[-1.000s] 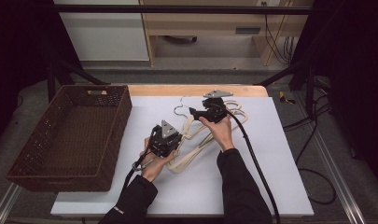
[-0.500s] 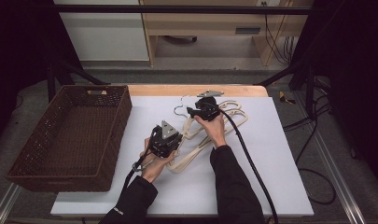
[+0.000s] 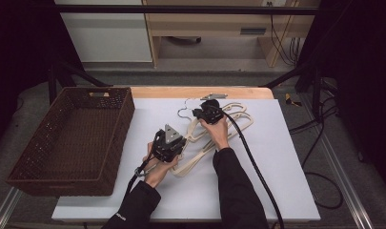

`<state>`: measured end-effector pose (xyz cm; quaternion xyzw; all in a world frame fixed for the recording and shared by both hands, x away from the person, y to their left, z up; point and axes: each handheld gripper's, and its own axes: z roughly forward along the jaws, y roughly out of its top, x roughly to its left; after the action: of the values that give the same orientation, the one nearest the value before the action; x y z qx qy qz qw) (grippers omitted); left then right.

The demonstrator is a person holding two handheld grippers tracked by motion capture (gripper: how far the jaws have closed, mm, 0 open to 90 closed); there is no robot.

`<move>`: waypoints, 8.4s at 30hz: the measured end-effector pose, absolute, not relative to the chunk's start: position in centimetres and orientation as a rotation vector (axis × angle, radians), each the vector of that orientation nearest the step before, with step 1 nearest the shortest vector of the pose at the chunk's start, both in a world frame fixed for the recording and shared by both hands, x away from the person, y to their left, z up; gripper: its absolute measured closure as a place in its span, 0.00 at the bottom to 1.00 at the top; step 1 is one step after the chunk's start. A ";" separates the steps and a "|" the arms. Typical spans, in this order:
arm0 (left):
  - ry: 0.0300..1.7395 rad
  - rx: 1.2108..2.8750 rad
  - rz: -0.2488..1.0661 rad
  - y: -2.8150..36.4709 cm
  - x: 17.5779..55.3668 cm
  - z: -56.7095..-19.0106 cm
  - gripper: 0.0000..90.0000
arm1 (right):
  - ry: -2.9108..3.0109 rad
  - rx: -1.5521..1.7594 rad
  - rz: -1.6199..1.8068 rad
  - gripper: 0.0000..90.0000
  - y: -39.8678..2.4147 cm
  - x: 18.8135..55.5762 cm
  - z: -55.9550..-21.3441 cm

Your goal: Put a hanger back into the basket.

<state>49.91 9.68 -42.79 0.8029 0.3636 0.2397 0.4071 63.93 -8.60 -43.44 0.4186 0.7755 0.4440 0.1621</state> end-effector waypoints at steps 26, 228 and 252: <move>0.908 1.856 0.461 13.3 49.5 -39.1 0.39 | 2.237 0.995 1.335 1.00 -9.3 60.3 -39.4; 0.935 1.590 0.656 29.2 44.0 -31.7 0.10 | 1.888 1.071 1.494 0.04 -24.5 43.6 -38.7; 0.852 1.878 0.510 15.0 49.3 -36.8 0.13 | 1.905 1.068 1.504 0.04 -24.5 43.6 -38.8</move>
<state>49.33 15.02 -36.81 0.7721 0.3504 0.2098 0.4868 43.59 -24.52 -38.79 0.3908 0.6969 0.5503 0.2424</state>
